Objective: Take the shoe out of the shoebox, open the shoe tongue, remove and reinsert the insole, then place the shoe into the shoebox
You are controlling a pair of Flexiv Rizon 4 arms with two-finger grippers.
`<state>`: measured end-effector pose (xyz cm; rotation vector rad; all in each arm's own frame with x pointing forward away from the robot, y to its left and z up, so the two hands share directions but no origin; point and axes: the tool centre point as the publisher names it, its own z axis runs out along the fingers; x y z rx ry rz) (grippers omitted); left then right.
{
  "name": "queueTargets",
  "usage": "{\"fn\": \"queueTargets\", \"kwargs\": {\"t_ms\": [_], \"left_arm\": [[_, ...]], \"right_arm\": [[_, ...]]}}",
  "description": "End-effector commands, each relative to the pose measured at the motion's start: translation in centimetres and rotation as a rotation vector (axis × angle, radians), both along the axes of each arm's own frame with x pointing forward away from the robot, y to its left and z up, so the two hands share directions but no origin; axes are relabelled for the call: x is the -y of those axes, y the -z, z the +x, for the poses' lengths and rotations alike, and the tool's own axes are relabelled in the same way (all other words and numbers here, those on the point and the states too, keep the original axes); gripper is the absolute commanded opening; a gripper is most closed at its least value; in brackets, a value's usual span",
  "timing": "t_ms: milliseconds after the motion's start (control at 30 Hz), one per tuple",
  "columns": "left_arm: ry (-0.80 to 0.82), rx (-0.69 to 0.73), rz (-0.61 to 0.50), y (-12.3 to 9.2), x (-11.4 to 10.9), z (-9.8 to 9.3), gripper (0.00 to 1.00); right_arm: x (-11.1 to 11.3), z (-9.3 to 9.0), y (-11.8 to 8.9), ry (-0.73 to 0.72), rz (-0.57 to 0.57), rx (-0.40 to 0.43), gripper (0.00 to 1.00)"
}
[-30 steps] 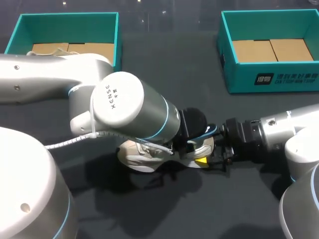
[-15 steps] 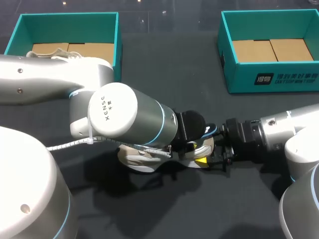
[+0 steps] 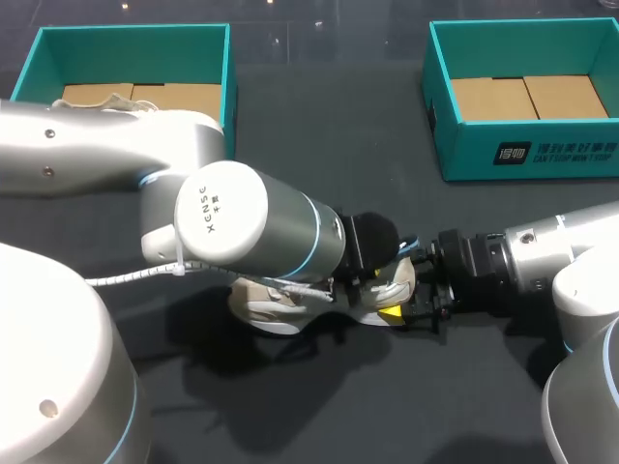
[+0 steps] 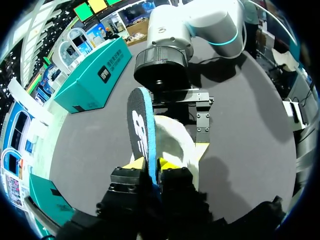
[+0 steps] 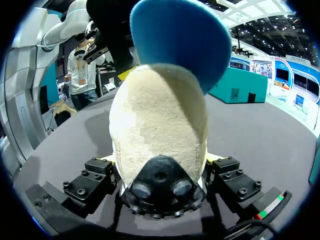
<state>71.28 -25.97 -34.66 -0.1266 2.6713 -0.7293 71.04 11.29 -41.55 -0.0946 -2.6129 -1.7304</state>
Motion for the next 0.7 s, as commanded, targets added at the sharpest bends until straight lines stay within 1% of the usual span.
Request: {"fn": "queueTargets", "kwargs": {"t_ms": [33,200,300,467,700], "left_arm": [[0.001,-0.010,0.001,-0.1,0.5,0.4,0.00],[0.003,-0.032,-0.007,-0.9,1.0,0.4,0.00],[0.012,-0.078,-0.008,-1.7,1.5,0.2,0.00],[0.018,-0.166,-0.016,-3.6,2.4,-0.2,0.00],[-0.005,-0.262,-0.035,-6.7,3.4,-1.3,0.00]], "right_arm": [[-0.1,-0.1,0.1,0.000,-0.003,0.000,0.00],[-0.1,-0.1,0.1,0.000,-0.003,0.000,0.00],[-0.1,-0.1,0.1,0.000,-0.003,0.000,0.00],[-0.1,-0.1,0.1,0.000,-0.003,0.000,0.00],[-0.1,-0.1,0.1,0.000,-0.003,0.000,0.00]]}}
